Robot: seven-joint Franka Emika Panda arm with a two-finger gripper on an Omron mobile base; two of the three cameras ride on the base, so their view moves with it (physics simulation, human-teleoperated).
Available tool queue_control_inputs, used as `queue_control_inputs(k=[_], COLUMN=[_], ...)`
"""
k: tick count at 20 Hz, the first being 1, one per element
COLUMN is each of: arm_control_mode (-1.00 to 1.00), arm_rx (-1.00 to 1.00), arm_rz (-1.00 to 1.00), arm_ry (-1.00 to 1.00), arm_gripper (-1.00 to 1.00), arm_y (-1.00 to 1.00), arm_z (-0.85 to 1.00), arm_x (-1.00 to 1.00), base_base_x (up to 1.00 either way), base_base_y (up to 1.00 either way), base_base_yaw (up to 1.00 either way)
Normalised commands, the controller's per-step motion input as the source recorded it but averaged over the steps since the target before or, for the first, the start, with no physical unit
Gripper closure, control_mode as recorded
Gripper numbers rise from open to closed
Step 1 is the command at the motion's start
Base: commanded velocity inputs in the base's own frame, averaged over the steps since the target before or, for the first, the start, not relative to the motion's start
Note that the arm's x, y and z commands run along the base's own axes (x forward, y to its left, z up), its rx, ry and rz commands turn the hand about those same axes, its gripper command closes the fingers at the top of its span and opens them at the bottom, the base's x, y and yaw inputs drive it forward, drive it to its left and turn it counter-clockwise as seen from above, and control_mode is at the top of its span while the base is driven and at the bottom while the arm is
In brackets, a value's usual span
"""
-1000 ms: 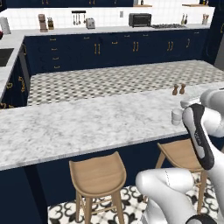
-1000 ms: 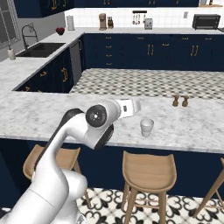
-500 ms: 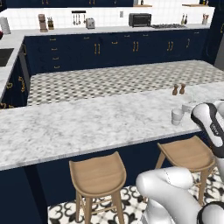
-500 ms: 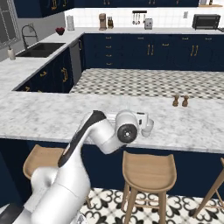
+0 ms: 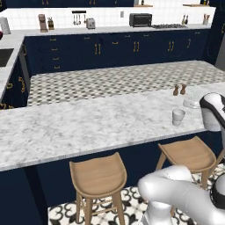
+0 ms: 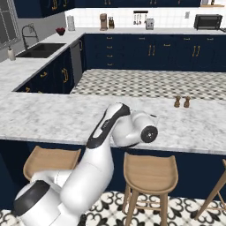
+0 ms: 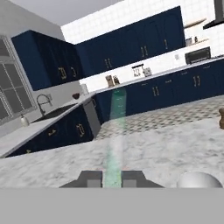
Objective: Take a straw from the drawer in front and place it inside the glass cup on the dining counter.
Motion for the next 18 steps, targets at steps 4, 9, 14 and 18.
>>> queue_control_inputs(k=[4, 9, 14, 18], arm_control_mode=[-1.00, -1.00, -1.00, -1.00], arm_rx=[0.22, 0.07, 0.00, 0.00], arm_rz=[0.05, 0.19, 0.26, 0.20], arm_ry=[0.06, -0.06, -0.15, -0.06], arm_gripper=[1.00, 1.00, 1.00, 1.00], arm_y=[-0.13, -0.38, -0.37, -0.39], arm_z=[-0.04, -0.01, -0.01, 0.00], arm_x=[0.60, 0.14, 0.12, 0.35], base_base_x=[0.00, 0.00, 0.00, 0.00], base_base_y=[0.00, 0.00, 0.00, 0.00], base_base_yaw=[0.00, 0.00, 0.00, 0.00])
